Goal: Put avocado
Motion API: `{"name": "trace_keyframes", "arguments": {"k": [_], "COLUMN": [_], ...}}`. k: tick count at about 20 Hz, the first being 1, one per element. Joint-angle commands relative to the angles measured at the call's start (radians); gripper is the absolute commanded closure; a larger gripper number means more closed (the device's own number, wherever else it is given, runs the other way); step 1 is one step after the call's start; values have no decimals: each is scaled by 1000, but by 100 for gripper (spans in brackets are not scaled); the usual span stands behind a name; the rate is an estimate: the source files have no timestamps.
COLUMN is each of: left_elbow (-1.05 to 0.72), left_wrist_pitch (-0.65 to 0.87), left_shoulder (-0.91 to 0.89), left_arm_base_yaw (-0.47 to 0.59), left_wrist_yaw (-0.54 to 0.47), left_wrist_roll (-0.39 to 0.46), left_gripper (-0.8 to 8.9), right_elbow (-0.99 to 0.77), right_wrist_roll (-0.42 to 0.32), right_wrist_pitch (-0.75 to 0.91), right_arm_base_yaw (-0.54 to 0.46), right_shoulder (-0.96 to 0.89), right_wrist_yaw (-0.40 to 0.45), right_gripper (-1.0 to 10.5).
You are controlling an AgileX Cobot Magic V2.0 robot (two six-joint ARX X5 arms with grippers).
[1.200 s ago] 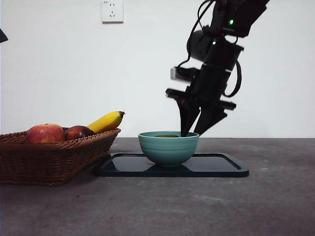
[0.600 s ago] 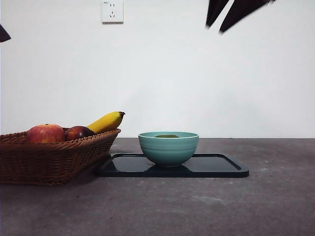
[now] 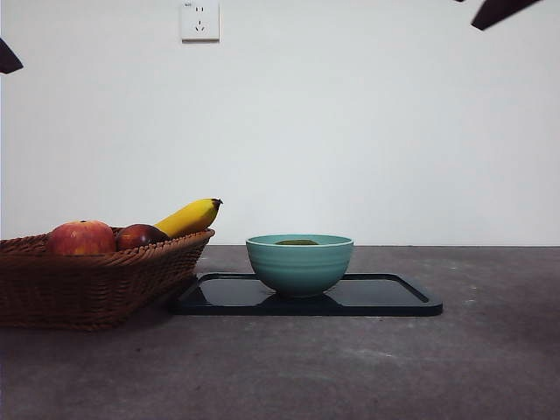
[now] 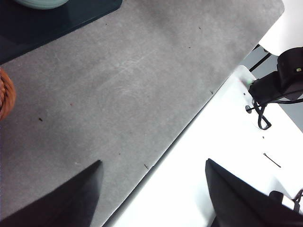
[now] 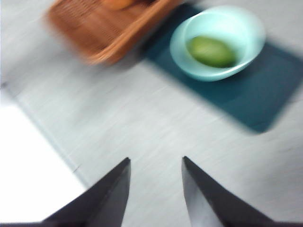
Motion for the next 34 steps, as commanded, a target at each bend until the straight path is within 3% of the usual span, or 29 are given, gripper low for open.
{"name": "trace_keyframes", "arguments": {"k": [1,13,14,16,18,34], "left_elbow": [6,6,6,6,6,6], "left_wrist_pitch": [7,7,7,7,7,6], "left_shoulder": [5,5,5,5,5,5], "left_arm_base_yaw": [-5,-5,-5,-5,-5,-5], "left_wrist_yaw": [5,5,5,5,5,5], "left_wrist_roll": [9,8,8,9,9,9], "left_gripper": [471,474,495,648,804,807], "right_elbow": [-56,-101,-101,-101,-101,-101], "right_wrist_roll": [34,40,40,40,39,36], "right_wrist_pitch": [16,21,21,21,19,21], "right_arm_base_yaw": [42,68,68,68,68,68], "right_shoulder": [-53,-126,-126,-126,-126,-126], "right_wrist_yaw": [-8,-11,-11,-11,-11,-11], "right_gripper": [771,771,771,789,919,938]}}
